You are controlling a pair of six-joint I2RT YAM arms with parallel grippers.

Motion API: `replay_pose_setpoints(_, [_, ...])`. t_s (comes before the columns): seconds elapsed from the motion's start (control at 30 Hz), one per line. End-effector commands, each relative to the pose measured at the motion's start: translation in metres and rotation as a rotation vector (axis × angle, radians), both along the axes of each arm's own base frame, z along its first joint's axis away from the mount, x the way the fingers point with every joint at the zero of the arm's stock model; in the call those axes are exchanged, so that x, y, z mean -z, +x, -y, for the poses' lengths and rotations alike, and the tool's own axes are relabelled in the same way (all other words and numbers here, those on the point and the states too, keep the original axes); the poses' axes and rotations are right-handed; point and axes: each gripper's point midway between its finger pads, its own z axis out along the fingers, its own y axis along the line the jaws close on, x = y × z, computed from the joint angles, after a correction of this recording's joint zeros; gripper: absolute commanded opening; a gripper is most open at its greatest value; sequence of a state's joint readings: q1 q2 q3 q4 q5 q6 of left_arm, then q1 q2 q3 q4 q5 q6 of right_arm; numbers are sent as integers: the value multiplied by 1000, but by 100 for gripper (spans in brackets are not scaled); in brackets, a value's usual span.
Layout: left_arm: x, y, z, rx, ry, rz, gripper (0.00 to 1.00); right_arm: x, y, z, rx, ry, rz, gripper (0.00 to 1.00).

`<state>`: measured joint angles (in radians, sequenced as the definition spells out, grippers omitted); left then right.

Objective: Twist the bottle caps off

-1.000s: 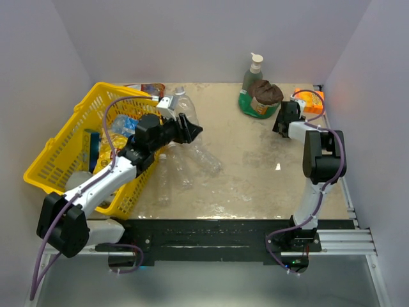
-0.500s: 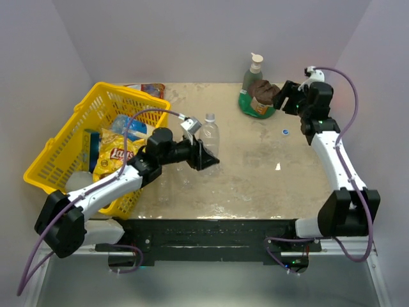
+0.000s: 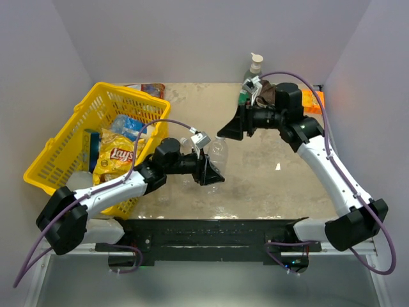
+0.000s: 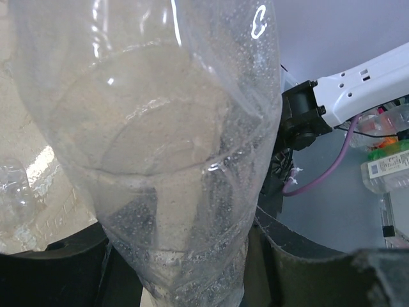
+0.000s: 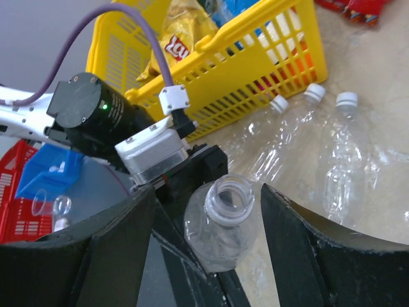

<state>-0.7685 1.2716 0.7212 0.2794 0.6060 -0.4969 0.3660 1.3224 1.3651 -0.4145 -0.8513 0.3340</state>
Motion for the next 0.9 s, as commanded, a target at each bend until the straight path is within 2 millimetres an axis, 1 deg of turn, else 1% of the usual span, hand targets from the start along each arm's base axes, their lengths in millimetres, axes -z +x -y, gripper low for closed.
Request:
replay_pose_setpoints(0.0, [-15,-7,2,20,-44,35,34,-13,-18,0,-48,-14,21,70])
replay_pose_setpoints(0.07, [-17,-8,2,22,-47,40,34,-5,-20,-3,-55,-38,-1,69])
replay_pose_setpoints(0.13, [-20,-8,2,19,-50,44,35,-2,-23,-7,-73,-62,3,68])
replay_pose_setpoints(0.3, [-21,-10,4,25,-52,49,35,5,-23,-19,-95,-85,-2,65])
replay_pose_setpoints(0.4, [-22,-10,4,26,-52,51,35,7,-24,-23,-98,-82,-9,54])
replay_pose_setpoints(0.43, [-22,-10,4,26,-51,52,35,9,-24,-24,-100,-86,-13,46])
replay_pose_setpoints(0.5, [-22,-10,4,23,-50,54,35,11,-25,-24,-104,-92,-17,36])
replay_pose_setpoints(0.53, [-23,-9,4,22,-51,57,35,13,-25,-25,-107,-97,-22,29])
replay_pose_setpoints(0.6, [-24,-8,4,17,-53,64,34,17,-25,-24,-107,-107,-24,22])
replay_pose_setpoints(0.63, [-25,-8,4,16,-53,67,35,19,-25,-23,-105,-115,-29,16])
replay_pose_setpoints(0.7, [-25,-6,4,7,-50,70,35,22,-23,-21,-97,-125,-24,8])
replay_pose_setpoints(0.73, [-25,-4,4,0,-48,70,40,22,-21,-21,-80,-134,-19,2])
replay_pose_setpoints(0.77, [-25,-4,4,-5,-48,72,46,21,-18,-19,-64,-138,-13,0])
replay_pose_setpoints(0.8, [-26,-2,4,-14,-49,74,54,20,-16,-19,-51,-145,-7,0])
replay_pose_setpoints(0.83, [-25,-1,3,-22,-47,73,69,22,-7,-14,2,-177,3,0])
replay_pose_setpoints(0.87, [-26,0,3,-31,-48,77,73,21,-3,-11,28,-192,19,0])
